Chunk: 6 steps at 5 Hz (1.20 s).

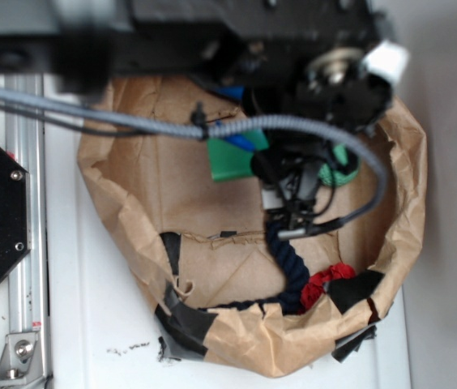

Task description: Grab the green block.

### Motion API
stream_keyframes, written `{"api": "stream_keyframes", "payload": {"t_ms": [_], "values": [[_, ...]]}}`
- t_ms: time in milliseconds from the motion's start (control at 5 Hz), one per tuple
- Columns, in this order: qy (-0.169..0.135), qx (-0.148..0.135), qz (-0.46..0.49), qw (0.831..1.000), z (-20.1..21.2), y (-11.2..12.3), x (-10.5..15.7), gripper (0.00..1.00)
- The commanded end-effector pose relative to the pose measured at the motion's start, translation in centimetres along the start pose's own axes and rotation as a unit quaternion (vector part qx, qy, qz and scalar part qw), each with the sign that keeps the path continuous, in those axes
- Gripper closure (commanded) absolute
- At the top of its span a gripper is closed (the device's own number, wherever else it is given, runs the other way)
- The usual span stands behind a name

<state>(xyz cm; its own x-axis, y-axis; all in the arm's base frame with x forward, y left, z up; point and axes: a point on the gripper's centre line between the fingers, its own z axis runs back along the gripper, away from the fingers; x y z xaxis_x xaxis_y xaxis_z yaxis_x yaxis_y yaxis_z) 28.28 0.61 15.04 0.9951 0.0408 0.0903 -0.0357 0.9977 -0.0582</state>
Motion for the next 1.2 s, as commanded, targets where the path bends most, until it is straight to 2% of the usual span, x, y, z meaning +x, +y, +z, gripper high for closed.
{"api": "stream_keyframes", "payload": {"t_ms": [0, 800, 1000], "values": [[-0.029, 0.014, -0.018, 0.999, 3.14, -1.15, 0.42, 1.0], [-0.038, 0.016, -0.024, 0.999, 3.33, -1.54, -0.01, 1.0], [-0.037, 0.017, -0.021, 0.999, 2.86, -1.8, 0.77, 1.0]]}}
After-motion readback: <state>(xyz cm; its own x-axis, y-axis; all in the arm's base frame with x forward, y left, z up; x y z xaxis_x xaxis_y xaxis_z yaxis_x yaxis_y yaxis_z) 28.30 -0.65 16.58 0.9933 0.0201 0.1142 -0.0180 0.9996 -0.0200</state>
